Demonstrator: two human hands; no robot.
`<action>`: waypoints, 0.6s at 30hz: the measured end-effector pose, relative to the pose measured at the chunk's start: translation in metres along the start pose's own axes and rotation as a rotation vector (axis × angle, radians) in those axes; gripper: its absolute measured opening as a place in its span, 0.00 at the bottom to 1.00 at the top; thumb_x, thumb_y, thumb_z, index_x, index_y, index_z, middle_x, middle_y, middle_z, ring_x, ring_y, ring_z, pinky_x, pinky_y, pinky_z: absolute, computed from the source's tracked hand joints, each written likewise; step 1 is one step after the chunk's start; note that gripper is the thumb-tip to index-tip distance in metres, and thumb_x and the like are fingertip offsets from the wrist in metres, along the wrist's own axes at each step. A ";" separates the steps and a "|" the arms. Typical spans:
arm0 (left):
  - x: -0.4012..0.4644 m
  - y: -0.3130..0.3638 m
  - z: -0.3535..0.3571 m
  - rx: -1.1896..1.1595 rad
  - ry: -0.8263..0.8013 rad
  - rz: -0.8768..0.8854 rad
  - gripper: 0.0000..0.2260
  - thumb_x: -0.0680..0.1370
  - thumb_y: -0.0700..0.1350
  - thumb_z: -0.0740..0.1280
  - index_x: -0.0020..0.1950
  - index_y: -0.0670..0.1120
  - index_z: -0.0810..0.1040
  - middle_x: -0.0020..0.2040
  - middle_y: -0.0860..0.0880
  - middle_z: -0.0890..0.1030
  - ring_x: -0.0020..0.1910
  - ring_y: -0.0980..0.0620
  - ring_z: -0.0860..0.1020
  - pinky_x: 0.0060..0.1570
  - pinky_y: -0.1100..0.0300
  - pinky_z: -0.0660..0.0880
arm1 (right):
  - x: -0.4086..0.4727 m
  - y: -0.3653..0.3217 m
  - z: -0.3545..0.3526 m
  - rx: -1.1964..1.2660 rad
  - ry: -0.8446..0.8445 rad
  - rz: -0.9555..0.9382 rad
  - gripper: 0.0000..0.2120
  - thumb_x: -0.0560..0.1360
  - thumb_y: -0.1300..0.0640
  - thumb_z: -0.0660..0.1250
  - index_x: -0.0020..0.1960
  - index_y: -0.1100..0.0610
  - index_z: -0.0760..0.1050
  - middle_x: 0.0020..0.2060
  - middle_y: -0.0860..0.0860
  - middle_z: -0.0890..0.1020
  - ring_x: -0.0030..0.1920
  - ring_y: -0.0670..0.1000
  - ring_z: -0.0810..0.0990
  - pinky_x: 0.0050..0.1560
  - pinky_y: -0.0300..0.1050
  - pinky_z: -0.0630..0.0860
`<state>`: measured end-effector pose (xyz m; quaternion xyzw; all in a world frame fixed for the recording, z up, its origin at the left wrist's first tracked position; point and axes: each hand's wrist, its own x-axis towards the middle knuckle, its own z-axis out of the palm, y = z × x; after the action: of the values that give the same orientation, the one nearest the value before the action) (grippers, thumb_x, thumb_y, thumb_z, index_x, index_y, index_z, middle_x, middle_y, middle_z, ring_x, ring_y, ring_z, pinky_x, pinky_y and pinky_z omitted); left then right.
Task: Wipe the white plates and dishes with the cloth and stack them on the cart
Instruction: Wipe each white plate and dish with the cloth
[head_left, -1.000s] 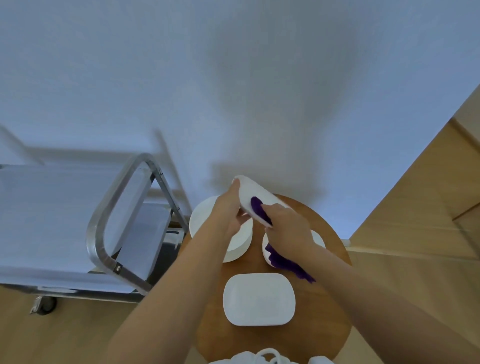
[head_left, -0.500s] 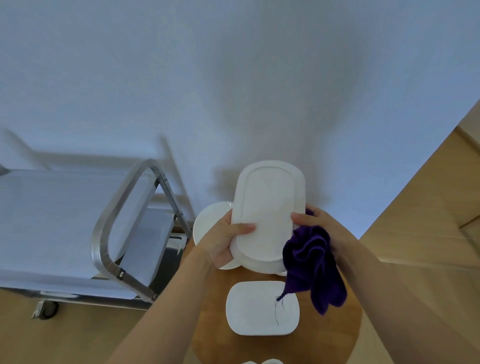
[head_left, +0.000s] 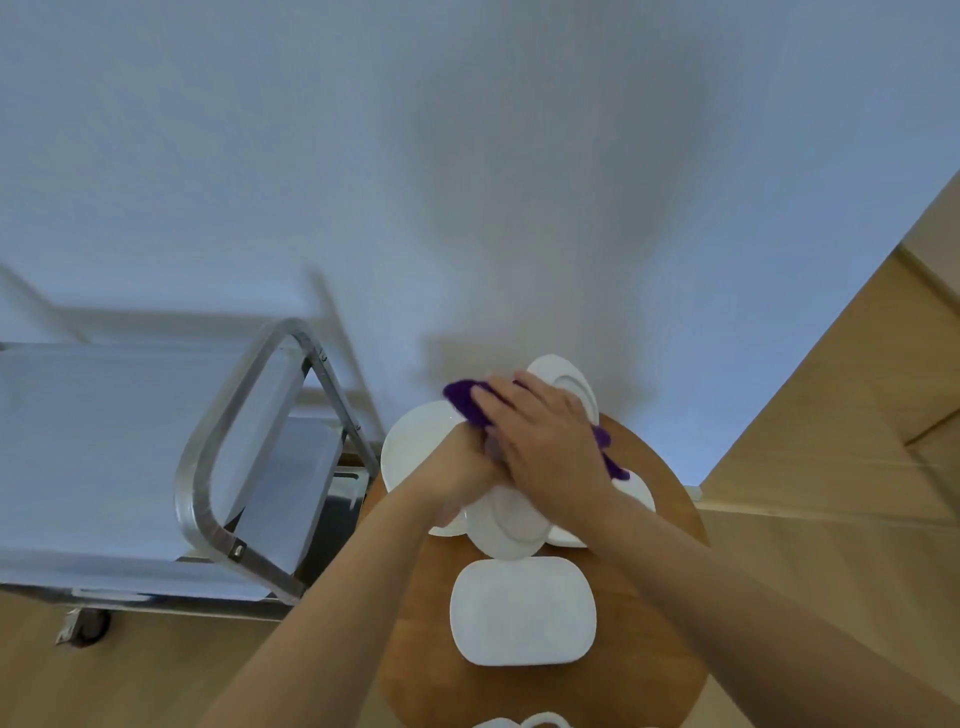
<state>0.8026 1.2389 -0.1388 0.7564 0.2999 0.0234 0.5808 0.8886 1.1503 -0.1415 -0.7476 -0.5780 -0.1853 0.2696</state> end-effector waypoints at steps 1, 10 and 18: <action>-0.003 0.001 -0.002 0.032 0.001 0.014 0.13 0.76 0.34 0.67 0.59 0.43 0.73 0.55 0.39 0.80 0.58 0.41 0.76 0.61 0.44 0.73 | -0.003 -0.005 0.001 -0.003 -0.049 -0.016 0.17 0.75 0.59 0.59 0.61 0.59 0.77 0.58 0.56 0.80 0.59 0.60 0.78 0.57 0.59 0.74; -0.029 0.010 -0.017 -0.034 -0.046 0.019 0.16 0.70 0.30 0.68 0.57 0.41 0.77 0.52 0.40 0.81 0.53 0.41 0.78 0.52 0.50 0.75 | 0.016 0.010 -0.010 0.011 -0.135 0.115 0.24 0.74 0.46 0.53 0.60 0.58 0.77 0.61 0.58 0.77 0.63 0.61 0.72 0.61 0.58 0.69; -0.038 0.022 -0.019 -0.150 -0.001 0.065 0.25 0.60 0.41 0.70 0.58 0.46 0.78 0.53 0.42 0.81 0.54 0.39 0.78 0.57 0.41 0.76 | 0.038 0.044 -0.019 0.609 -0.097 0.655 0.14 0.74 0.41 0.54 0.44 0.45 0.76 0.46 0.49 0.78 0.50 0.53 0.75 0.52 0.51 0.72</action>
<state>0.7733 1.2337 -0.1012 0.7200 0.2721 0.0642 0.6351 0.9415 1.1598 -0.1123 -0.7856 -0.3510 0.1237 0.4944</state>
